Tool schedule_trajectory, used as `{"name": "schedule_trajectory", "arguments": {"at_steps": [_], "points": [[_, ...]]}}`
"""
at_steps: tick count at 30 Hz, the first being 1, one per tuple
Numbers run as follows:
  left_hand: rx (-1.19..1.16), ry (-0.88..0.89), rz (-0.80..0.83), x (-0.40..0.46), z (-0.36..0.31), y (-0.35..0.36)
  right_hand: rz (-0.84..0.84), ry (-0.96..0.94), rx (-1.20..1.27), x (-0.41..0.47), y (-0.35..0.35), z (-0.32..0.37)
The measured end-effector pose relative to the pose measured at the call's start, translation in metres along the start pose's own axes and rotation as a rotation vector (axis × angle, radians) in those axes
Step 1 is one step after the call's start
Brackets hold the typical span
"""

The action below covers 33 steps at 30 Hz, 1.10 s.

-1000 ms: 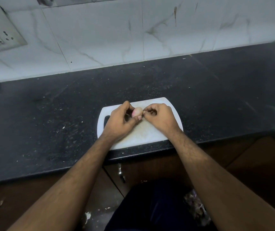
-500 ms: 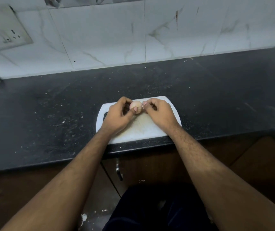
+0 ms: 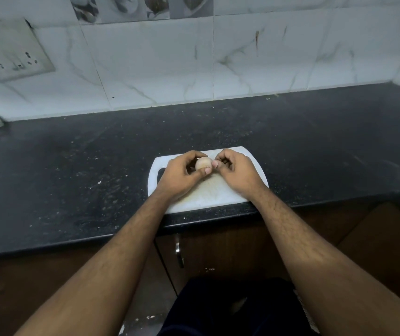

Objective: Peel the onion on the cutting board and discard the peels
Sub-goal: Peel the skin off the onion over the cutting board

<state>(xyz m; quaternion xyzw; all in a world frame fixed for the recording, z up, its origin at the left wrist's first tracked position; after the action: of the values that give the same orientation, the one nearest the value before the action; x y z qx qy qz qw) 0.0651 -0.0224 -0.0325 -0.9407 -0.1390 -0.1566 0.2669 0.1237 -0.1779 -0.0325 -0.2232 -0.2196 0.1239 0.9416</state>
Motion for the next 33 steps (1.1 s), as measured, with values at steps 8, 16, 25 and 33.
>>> {"name": "schedule_trajectory", "arguments": {"at_steps": [8,16,25,33], "points": [[-0.04,-0.052,-0.012,0.001,0.003,-0.0015,0.034,0.028,0.01,-0.0005,0.0019,0.0016],[-0.048,-0.062,0.0,0.0013,0.0041,-0.0007,-0.031,0.049,0.043,0.0004,-0.0057,0.0023],[-0.106,-0.056,0.038,0.001,0.006,0.0038,0.003,0.007,0.108,0.0015,-0.0008,0.0041],[-0.127,-0.043,0.082,0.0008,0.0057,0.0059,-0.04,0.036,0.096,0.0012,-0.0046,-0.0018]]}}
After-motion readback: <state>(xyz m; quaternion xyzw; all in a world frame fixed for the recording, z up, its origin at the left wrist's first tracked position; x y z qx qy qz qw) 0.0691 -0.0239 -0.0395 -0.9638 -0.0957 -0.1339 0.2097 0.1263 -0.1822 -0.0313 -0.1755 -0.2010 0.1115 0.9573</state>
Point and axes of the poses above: each hand's wrist, its own x-axis towards the middle knuckle, its own y-axis out of the palm, z = x × y, the point moved 9 cm from there along x, towards the middle knuckle, and after that the axes turned 6 degrees about -z, right-handed, at the moved point
